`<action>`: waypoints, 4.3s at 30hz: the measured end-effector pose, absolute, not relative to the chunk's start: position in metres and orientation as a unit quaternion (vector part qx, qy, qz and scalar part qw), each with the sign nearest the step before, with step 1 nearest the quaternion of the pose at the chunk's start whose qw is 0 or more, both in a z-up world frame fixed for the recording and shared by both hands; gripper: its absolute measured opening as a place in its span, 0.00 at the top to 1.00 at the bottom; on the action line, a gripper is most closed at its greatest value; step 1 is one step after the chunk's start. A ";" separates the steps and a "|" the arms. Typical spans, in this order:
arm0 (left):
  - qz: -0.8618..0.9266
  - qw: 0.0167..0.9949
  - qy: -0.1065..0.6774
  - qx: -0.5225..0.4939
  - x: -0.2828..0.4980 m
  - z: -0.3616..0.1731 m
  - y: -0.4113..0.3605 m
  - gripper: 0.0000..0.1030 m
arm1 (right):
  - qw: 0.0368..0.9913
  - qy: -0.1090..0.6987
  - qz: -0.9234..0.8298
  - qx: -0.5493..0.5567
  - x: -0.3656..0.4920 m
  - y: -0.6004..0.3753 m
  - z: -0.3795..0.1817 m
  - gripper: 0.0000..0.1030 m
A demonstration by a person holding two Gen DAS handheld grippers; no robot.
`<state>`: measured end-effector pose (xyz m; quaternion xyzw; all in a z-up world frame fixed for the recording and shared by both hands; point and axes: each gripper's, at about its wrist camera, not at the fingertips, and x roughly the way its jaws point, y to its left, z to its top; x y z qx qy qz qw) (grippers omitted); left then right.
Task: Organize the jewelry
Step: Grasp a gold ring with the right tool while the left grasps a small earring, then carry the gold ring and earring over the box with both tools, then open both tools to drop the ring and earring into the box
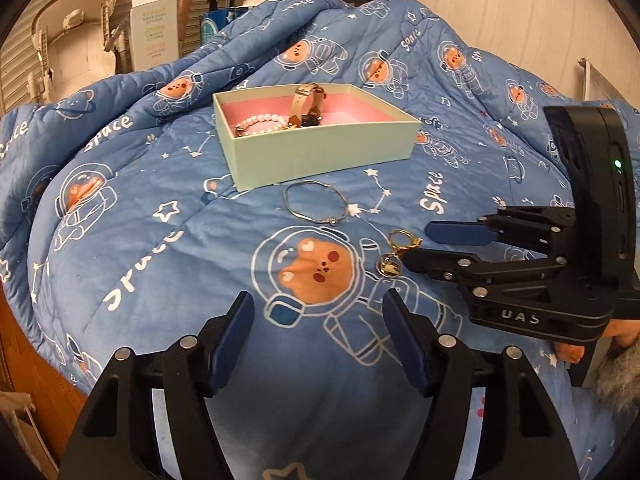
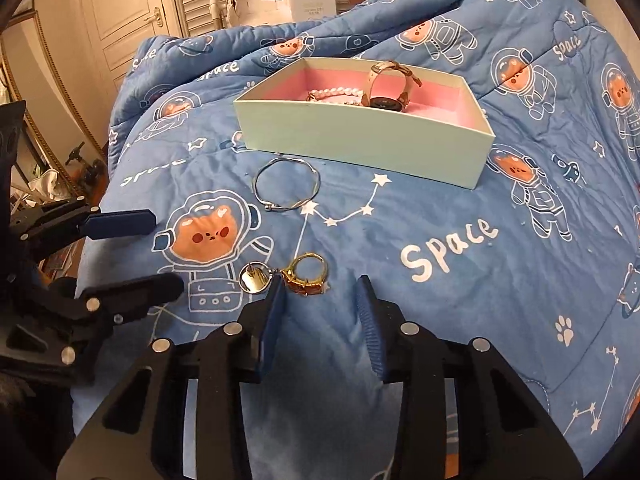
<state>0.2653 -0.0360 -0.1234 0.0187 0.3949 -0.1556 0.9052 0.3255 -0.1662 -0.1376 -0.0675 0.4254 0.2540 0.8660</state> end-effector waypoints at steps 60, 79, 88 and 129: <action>-0.211 0.916 0.342 0.005 0.282 -0.058 -0.042 0.82 | 0.887 0.370 0.276 -0.002 0.330 -0.182 -0.059 0.76; -0.196 0.904 0.379 -0.011 0.373 -0.049 -0.032 0.82 | 0.876 0.403 0.266 -0.008 0.418 -0.175 -0.048 0.76; -0.196 0.879 0.434 -0.028 0.433 -0.058 -0.035 0.82 | 0.852 0.457 0.254 -0.026 0.470 -0.163 -0.066 0.76; -0.150 0.888 0.433 -0.029 0.466 -0.056 -0.025 0.23 | 0.846 0.470 0.249 -0.044 0.489 -0.177 -0.071 0.41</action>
